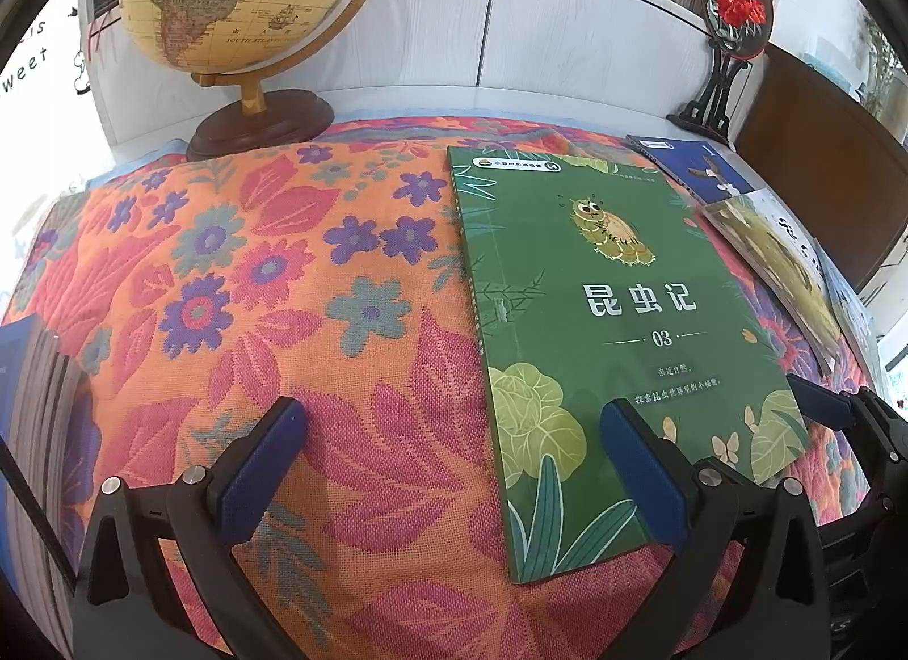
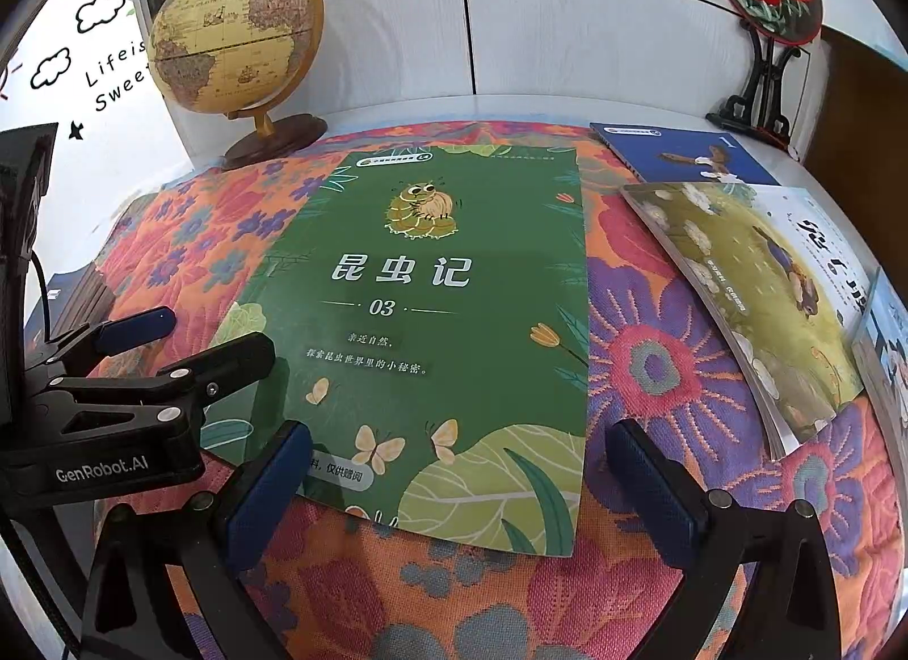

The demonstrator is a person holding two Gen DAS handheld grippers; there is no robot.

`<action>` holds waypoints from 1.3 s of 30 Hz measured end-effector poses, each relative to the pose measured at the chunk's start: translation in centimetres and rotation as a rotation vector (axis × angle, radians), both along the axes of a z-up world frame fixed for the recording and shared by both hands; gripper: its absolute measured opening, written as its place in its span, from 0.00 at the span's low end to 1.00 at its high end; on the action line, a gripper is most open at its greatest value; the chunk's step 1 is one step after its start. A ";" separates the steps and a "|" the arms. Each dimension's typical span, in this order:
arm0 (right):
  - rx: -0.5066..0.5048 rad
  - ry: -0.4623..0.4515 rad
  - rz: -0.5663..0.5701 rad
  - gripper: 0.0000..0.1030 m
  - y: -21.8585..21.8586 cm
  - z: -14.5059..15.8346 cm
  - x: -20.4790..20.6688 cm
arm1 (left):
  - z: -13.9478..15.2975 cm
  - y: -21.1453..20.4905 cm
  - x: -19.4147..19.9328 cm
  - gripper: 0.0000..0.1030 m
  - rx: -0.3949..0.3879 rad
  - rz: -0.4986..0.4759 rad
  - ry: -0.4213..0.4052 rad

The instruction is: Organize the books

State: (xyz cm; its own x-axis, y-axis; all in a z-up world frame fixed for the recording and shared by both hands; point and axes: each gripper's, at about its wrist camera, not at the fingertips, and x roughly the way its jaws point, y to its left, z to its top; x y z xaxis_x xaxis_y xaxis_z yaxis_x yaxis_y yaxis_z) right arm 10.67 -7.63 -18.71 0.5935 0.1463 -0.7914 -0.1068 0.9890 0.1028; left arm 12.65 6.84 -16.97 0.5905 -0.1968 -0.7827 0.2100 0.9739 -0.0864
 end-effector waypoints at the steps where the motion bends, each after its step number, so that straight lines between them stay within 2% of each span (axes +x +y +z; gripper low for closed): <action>1: -0.001 0.000 -0.001 1.00 0.0 0.0 0.0 | 0.0 0.0 0.0 1.00 0.000 0.000 0.000; 39: 0.001 -0.003 -0.007 1.00 -0.2 0.1 -0.2 | 0.0 0.0 0.0 1.00 -0.001 0.002 0.000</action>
